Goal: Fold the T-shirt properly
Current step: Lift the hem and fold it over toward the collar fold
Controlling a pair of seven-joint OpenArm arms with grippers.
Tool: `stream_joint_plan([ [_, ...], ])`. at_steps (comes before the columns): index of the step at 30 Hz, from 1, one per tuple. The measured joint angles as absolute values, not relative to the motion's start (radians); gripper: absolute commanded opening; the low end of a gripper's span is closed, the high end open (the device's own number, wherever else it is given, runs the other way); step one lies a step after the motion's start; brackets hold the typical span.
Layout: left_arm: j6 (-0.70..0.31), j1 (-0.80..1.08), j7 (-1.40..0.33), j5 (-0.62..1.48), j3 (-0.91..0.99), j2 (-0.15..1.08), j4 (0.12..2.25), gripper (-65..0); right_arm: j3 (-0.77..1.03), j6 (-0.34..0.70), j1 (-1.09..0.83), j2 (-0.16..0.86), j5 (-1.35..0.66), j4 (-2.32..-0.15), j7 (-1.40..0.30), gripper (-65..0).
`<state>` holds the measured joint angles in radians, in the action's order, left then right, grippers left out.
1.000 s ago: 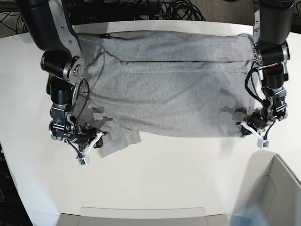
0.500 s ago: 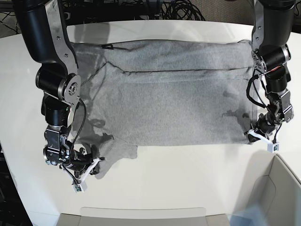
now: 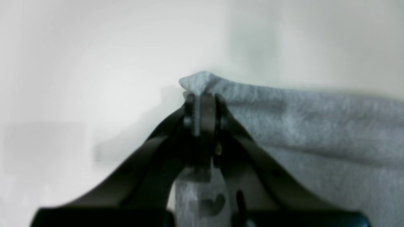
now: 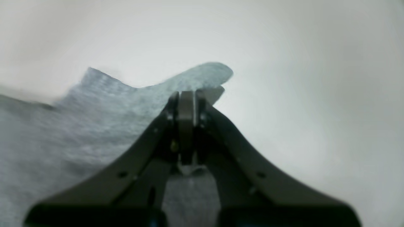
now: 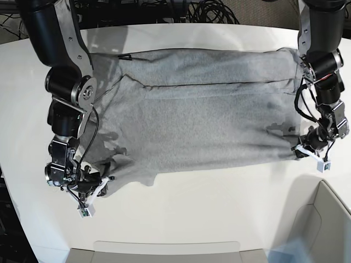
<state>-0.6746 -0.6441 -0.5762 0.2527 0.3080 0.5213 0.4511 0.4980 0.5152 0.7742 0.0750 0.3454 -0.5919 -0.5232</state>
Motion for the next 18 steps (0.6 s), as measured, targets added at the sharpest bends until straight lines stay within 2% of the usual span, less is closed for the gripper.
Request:
stream_joint_plan([
  [4, -0.697, -0.585, -0.648, 0.255, 0.308, 0.510, 0.584, -65.0, 0.496, 0.527, 0.703, 0.027, 0.356, -0.746, -0.605, -65.0],
  [6, -0.697, -0.540, -0.668, 0.260, 0.308, 0.507, 0.668, -65.0, 0.496, 0.607, 0.679, 0.014, 0.347, -0.823, -0.641, -65.0],
  [9, -0.698, -0.463, -0.723, 0.257, 0.316, 0.506, 0.783, -65.0, 0.495, 0.640, 0.630, -0.002, 0.345, -0.954, -0.704, -65.0],
  [18, -0.702, -0.277, -0.841, 0.258, 0.446, 0.466, 1.073, -65.0, 0.448, 0.663, 0.458, -0.020, 0.346, -1.222, -0.805, -65.0],
])
